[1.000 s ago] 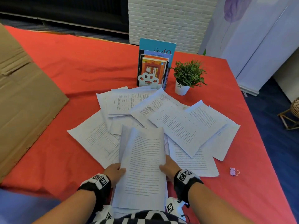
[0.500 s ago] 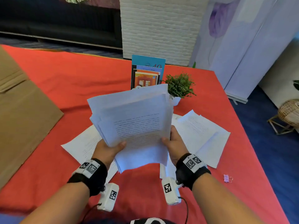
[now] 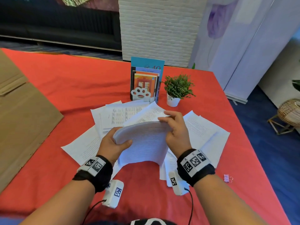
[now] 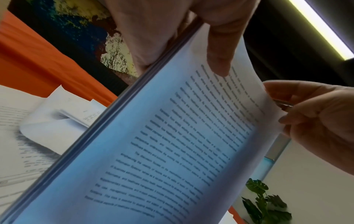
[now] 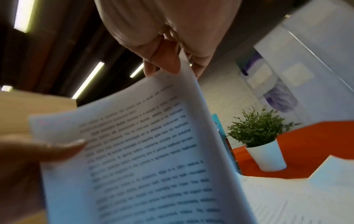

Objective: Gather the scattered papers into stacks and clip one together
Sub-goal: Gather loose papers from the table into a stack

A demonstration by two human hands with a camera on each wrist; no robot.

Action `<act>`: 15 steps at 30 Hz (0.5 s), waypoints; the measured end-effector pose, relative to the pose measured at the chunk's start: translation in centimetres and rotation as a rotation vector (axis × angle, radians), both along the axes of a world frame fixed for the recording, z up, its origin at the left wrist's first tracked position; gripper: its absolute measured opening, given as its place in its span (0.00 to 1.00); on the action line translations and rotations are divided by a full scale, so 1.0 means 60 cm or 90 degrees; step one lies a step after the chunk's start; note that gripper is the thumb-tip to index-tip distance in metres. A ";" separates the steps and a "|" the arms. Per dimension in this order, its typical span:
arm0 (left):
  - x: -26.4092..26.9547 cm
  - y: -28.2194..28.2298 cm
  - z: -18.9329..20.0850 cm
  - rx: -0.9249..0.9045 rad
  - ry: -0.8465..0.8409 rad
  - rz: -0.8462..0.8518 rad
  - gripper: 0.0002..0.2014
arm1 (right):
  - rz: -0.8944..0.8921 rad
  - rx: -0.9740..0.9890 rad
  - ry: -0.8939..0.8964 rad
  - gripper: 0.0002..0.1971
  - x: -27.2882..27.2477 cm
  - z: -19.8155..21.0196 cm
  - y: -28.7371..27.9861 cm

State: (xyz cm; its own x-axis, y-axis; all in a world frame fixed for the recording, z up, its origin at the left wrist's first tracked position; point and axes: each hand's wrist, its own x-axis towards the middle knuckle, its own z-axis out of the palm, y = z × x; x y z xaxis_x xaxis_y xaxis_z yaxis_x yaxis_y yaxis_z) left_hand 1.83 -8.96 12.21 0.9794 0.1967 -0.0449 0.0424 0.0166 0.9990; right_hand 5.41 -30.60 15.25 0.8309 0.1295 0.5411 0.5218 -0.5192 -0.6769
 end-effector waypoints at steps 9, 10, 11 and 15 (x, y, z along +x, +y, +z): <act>0.004 -0.002 -0.006 0.040 0.054 0.024 0.33 | -0.007 0.391 0.304 0.37 -0.018 -0.016 0.012; 0.006 -0.004 -0.006 0.036 0.064 0.027 0.33 | -0.005 0.405 0.361 0.35 -0.019 -0.023 0.016; 0.006 -0.008 -0.005 0.029 0.071 0.034 0.32 | -0.008 0.400 0.389 0.32 -0.019 -0.028 0.020; 0.007 -0.019 -0.004 0.018 0.079 0.067 0.26 | -0.068 0.399 0.383 0.24 -0.013 -0.043 0.027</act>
State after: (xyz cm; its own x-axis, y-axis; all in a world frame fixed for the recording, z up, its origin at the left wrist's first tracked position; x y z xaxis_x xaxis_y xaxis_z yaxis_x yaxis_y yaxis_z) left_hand 2.24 -10.10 11.99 0.9408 0.3007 -0.1565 0.1643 -0.0005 0.9864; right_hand 4.63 -29.00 12.70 0.9890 -0.1399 -0.0472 -0.0455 0.0153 -0.9988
